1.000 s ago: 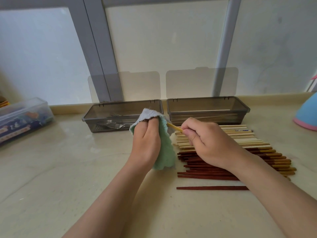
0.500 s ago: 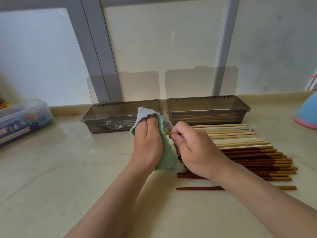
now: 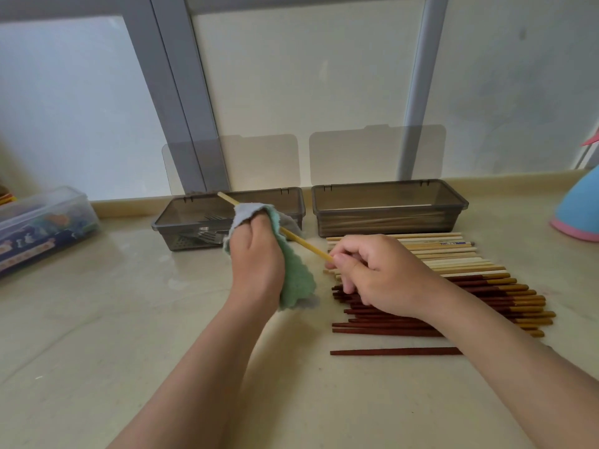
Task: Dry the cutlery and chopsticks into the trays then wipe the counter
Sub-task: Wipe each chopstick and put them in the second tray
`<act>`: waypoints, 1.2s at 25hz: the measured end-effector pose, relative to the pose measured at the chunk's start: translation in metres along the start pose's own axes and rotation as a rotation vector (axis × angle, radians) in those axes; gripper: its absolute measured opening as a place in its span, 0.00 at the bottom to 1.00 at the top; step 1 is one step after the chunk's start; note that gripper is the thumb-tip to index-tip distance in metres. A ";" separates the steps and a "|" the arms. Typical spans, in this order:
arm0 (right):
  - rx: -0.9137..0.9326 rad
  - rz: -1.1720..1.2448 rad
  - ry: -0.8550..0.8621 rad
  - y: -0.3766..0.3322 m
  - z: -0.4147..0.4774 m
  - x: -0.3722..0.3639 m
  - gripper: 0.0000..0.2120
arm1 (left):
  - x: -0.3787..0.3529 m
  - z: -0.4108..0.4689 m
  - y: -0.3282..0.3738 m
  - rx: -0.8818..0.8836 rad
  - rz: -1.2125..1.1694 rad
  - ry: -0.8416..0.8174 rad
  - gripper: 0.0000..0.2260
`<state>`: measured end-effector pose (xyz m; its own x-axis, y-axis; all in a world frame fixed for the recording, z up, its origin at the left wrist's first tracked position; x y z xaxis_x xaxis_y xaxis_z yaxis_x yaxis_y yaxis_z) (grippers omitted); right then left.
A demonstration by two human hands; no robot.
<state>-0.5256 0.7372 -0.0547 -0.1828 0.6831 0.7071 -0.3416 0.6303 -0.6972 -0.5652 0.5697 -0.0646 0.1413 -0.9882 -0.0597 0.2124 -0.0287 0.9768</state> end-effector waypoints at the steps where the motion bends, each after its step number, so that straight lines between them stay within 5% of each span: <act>1: -0.001 -0.016 -0.018 0.001 -0.001 0.000 0.14 | 0.003 0.001 0.000 0.011 -0.001 0.024 0.19; 7: 0.059 0.018 0.092 -0.007 0.000 -0.003 0.13 | -0.041 -0.029 0.005 -0.065 0.178 -0.258 0.19; 13: -0.081 0.108 -0.114 0.008 -0.004 -0.004 0.10 | -0.026 -0.018 0.012 -0.066 0.082 -0.188 0.19; 19: -0.072 0.233 -0.103 0.011 -0.004 -0.012 0.11 | -0.047 -0.026 0.004 -0.088 0.244 -0.405 0.18; 25: -0.079 0.555 0.180 0.025 0.000 0.019 0.11 | -0.058 -0.036 0.002 -0.036 0.353 -0.715 0.16; 30: -0.157 0.726 0.166 0.037 0.004 0.012 0.11 | -0.070 -0.046 -0.003 -0.004 0.420 -0.877 0.20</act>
<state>-0.5438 0.7671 -0.0720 -0.1661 0.9850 0.0461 -0.0508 0.0381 -0.9980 -0.5315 0.6461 -0.0725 -0.5640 -0.6793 0.4695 0.3126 0.3506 0.8828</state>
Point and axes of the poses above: each hand's wrist, its own z-axis towards the middle knuckle, its own x-axis out of the back of the hand, y = z × x, the point moved 8 cm from there along z, towards the middle knuckle, and after that the axes turned 8 degrees about -y, right-handed, at the moved point
